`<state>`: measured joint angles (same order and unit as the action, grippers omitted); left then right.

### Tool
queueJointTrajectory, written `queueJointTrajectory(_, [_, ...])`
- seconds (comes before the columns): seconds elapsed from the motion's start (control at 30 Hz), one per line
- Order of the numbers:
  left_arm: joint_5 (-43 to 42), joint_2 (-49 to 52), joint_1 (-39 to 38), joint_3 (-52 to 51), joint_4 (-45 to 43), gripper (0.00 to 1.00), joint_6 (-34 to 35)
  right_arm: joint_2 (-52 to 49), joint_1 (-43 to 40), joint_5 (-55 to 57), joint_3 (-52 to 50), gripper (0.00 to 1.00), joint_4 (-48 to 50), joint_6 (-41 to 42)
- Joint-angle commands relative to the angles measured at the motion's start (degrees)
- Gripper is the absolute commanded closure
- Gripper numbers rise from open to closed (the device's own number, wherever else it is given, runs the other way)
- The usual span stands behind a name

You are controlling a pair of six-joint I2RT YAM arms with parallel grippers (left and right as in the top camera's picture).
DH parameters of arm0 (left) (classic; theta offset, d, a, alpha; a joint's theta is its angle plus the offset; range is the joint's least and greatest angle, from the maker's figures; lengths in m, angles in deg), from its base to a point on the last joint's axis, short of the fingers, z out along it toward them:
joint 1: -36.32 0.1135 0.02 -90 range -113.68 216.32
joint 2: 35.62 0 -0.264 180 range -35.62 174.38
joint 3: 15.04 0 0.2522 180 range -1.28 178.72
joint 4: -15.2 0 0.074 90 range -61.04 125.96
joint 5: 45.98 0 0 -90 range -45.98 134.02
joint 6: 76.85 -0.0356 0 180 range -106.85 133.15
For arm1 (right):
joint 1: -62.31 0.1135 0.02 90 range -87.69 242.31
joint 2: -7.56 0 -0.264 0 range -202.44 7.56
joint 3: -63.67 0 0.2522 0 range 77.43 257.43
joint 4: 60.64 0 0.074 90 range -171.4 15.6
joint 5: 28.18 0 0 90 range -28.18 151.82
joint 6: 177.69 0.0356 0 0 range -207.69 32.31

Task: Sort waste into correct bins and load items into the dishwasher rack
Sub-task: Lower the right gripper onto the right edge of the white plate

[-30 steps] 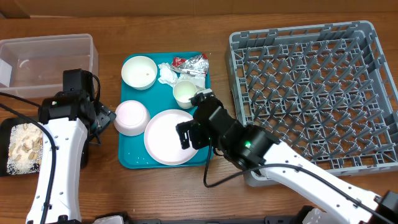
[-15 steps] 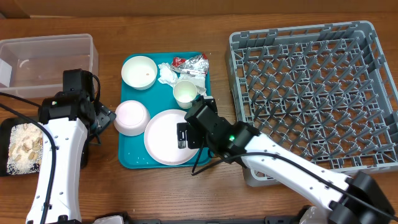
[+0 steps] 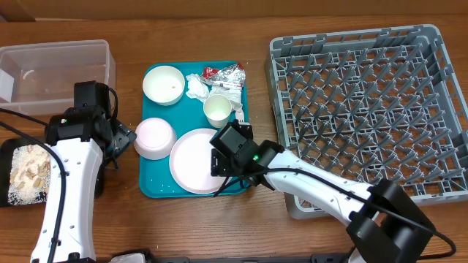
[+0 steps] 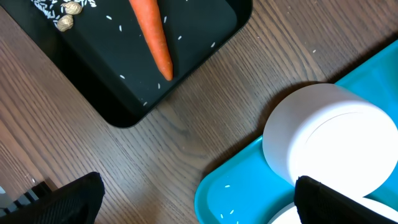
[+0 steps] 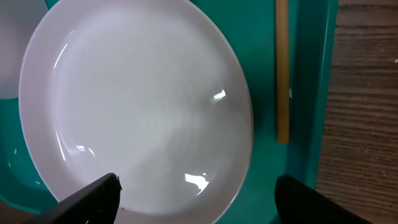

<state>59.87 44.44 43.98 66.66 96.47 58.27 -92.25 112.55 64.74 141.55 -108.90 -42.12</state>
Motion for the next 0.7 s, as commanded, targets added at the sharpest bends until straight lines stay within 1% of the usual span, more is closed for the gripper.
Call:
queueJointTrajectory(0.0, [1.0, 0.3, 0.5, 0.0, -0.1, 0.00, 1.2, -1.3, -0.1, 0.0, 1.6, 0.22, 0.3, 2.9])
queueJointTrajectory(0.1, [1.0, 0.3, 0.5, 0.0, -0.1, 0.00, 1.2, -2.8, 0.0, -0.1, 1.5, 0.23, -0.2, 5.4])
queueJointTrajectory(0.33, [1.0, 0.3, 0.5, 0.0, -0.1, 0.00, 1.2, -3.4, 0.0, -0.1, 1.5, 0.26, -0.7, 6.2])
queueJointTrajectory(0.43, [1.0, 0.3, 0.5, 0.0, -0.1, 0.00, 1.2, -3.5, 0.0, -0.7, 1.5, 0.29, -1.8, 7.3])
queueJointTrajectory(0.57, [1.0, 0.3, 0.5, 0.0, -0.1, 0.00, 1.2, -3.5, 0.0, -0.7, 1.5, 0.37, -2.2, 7.5])
queueJointTrajectory(0.67, [1.0, 0.3, 0.5, 0.0, -0.1, 0.00, 1.2, -3.5, 0.0, -0.8, 1.5, 0.39, -2.3, 8.4])
